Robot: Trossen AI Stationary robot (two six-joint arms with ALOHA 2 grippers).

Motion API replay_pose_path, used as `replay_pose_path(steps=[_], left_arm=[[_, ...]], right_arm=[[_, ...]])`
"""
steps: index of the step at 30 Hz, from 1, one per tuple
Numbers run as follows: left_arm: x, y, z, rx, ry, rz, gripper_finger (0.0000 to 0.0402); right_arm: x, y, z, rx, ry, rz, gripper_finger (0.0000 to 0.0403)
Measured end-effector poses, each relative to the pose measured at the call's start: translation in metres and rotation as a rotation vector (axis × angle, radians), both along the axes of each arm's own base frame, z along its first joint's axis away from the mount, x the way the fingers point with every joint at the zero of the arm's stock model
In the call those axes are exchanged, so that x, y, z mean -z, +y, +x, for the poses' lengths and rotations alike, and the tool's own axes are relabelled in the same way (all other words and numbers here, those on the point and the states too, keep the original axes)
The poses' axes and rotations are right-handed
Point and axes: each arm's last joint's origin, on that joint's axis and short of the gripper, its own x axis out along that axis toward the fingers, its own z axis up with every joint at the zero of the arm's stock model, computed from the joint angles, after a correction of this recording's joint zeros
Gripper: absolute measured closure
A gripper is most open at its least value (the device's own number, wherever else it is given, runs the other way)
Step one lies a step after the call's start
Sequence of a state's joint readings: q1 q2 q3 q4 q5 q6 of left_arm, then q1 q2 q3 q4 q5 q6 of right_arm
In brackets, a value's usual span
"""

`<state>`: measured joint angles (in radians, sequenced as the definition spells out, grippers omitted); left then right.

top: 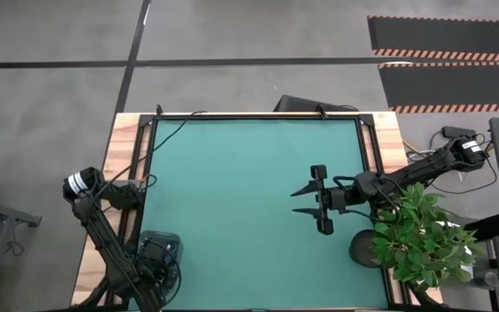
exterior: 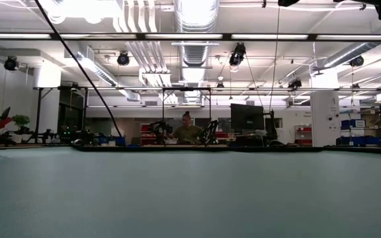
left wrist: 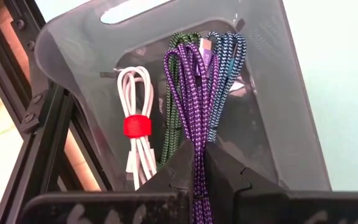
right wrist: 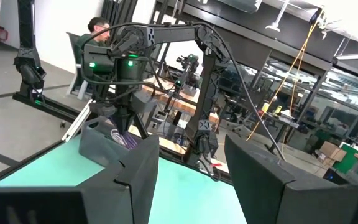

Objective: Pick and place USB-C Cables
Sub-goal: Put the purple charger cable into the gray bin

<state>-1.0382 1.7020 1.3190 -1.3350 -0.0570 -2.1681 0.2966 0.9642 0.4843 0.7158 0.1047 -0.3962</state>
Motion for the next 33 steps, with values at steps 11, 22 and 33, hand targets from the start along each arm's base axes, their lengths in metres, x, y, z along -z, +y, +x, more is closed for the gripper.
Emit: replay_pose_path(steps=[11, 22, 33], left_arm=[[0.0033, 0.0005, -0.0011, 0.003, 0.003, 0.004, 0.0391], [0.0042, 0.0009, -0.0015, 0.002, 0.007, 0.006, 0.0391], [0.0091, -0.0004, 0.0004, 0.004, -0.009, 0.034, 0.0391]], right_arm=[[-0.0001, 0.0000, 0.0000, 0.000, 0.000, 0.002, 0.0227], [-0.0004, 0.0000, 0.0000, -0.001, -0.003, 0.004, 0.0227], [0.0006, 0.0023, -0.0002, -0.085, 0.018, 0.055, 0.0227]])
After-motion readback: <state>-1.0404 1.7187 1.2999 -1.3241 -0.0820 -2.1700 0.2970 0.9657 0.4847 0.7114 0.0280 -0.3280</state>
